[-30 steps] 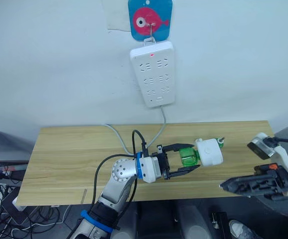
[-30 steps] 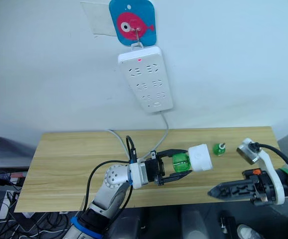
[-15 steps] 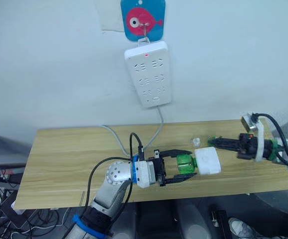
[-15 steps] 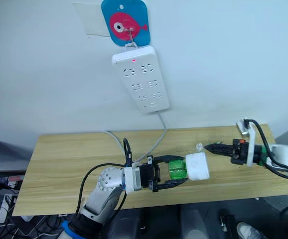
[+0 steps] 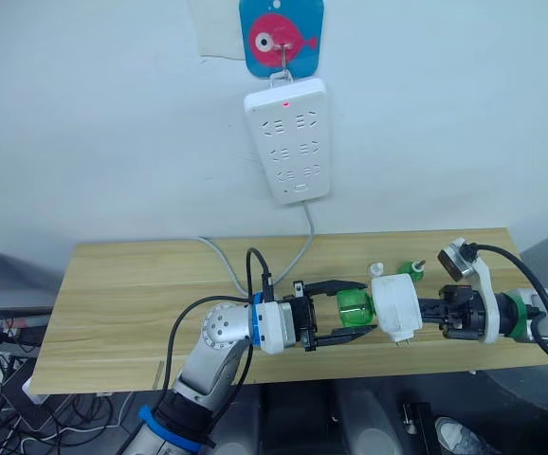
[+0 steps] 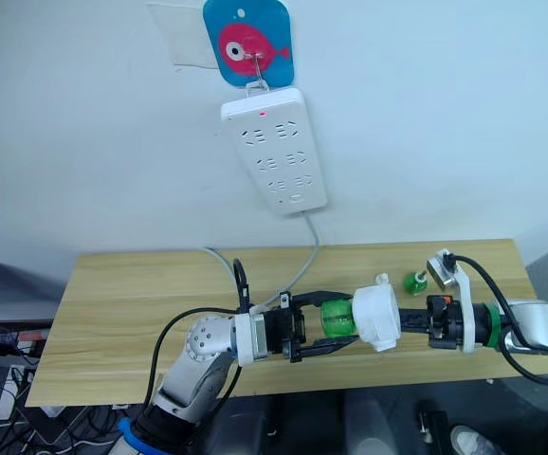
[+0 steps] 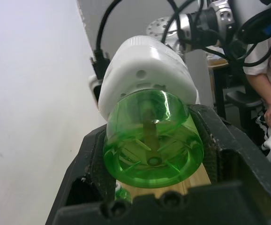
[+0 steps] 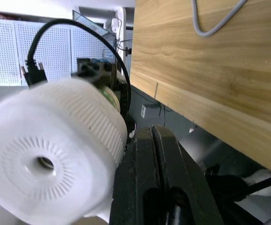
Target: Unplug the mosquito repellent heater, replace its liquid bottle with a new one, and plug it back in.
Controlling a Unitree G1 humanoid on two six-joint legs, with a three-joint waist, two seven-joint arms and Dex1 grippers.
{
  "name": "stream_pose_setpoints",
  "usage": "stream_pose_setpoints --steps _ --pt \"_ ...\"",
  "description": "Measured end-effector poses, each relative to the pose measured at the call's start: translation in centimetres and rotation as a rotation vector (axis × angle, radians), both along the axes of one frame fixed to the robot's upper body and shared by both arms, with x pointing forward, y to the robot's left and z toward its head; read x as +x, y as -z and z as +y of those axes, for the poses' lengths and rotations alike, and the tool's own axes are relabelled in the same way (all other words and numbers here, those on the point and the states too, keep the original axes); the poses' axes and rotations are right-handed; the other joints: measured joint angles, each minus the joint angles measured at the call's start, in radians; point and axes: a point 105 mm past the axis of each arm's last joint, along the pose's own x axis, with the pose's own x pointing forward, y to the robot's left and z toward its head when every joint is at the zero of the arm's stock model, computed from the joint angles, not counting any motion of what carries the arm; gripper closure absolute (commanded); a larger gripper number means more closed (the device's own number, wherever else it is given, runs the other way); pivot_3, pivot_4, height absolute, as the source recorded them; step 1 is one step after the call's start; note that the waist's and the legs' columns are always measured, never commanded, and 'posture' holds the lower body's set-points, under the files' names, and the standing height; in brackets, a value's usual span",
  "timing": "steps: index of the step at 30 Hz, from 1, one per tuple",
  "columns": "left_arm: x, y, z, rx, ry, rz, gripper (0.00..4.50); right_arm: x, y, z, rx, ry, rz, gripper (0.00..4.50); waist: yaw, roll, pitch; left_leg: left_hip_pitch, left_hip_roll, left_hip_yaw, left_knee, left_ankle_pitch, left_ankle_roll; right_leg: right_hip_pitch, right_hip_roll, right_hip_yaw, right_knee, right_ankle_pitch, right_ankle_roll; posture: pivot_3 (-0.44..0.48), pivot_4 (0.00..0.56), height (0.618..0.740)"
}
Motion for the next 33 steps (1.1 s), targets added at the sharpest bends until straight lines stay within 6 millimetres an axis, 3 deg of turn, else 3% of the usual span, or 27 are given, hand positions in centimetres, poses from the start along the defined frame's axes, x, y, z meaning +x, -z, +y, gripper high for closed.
stream_pose_setpoints --steps 7,15,26,33 --pt "0.2 0.0 0.0 0.002 -0.016 -0.013 2.22 -2.0 -0.1 0.3 0.009 -0.061 0.011 4.46 -0.004 0.001 0.000 0.000 0.000 0.000 0.000 0.000 0.000 0.000 0.001 -0.001 0.000 0.000 0.000 -0.131 0.296 0.740" --pt "0.5 0.9 -0.1 0.027 -0.035 -0.001 2.22 -4.5 -2.0 1.0 0.061 -0.185 -0.034 4.46 -0.006 0.001 -0.001 0.000 0.000 0.000 0.001 0.000 0.000 0.000 0.002 -0.002 0.000 0.000 0.000 -0.141 0.288 0.740" --pt "0.3 0.8 -0.2 0.022 -0.025 -0.014 2.22 -3.6 -4.4 1.9 0.090 -0.231 -0.165 4.46 -0.007 0.001 -0.001 0.000 0.000 0.000 0.001 0.000 0.000 0.000 0.002 -0.001 0.000 0.000 0.000 -0.158 0.292 0.740" --pt "0.1 1.1 -0.2 0.032 -0.010 -0.012 2.22 -1.4 -6.6 1.8 0.112 -0.214 -0.239 4.46 -0.008 0.001 -0.001 0.000 0.001 0.000 0.002 0.000 0.000 0.000 0.002 -0.001 0.000 0.000 0.001 -0.170 0.297 0.740"
